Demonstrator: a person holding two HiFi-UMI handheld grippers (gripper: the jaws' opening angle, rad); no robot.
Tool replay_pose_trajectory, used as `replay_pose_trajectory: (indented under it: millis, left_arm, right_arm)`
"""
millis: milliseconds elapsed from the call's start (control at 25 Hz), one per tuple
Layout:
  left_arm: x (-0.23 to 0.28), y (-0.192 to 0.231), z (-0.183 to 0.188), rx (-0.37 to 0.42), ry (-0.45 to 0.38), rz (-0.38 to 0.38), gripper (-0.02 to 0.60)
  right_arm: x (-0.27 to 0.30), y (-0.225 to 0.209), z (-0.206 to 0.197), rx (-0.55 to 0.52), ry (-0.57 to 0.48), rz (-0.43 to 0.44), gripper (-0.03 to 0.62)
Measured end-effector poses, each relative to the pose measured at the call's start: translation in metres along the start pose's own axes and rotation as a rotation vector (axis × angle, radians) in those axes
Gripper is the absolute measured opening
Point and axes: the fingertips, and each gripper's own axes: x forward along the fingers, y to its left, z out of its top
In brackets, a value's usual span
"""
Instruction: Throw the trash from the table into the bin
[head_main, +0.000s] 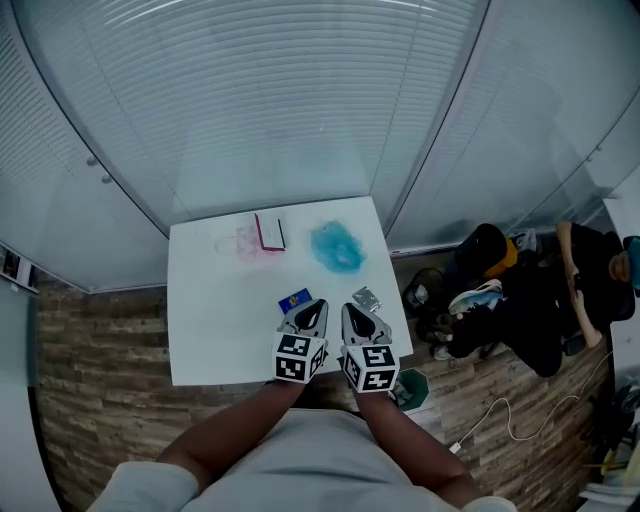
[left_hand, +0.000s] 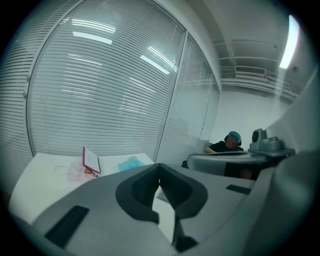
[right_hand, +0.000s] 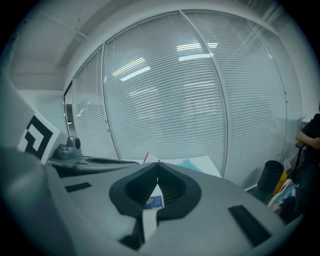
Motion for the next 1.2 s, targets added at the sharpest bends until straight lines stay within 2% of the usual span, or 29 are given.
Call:
replay_pose_trajectory:
  millis: [240,440,880,1200]
  left_arm:
    - [-0.016,0.065,-0.006,-0.057,-0.003,0.063,0.005]
    - [-0.024,0.101,-0.014,-0.085,-0.006,0.11,0.005]
    - [-0.023,0.132,-0.014,-0.129,-0.023,0.112,0.005]
    - [-0.012,0.15,-0.025,-0.174,-0.005,0.166,0.005]
  right_arm:
    - [0.044,0.04,-0.005,-0.028,0.04,0.051,0.006]
    - [0.069,0.064,-0.014,-0.062,0.088,0.086,0.006]
    - [0.097,0.08,-0.017,-0.088,0.131,0.108,0.006]
    - [0.121,0.078,-0.032,-0.11,0.19,0.177,0.006]
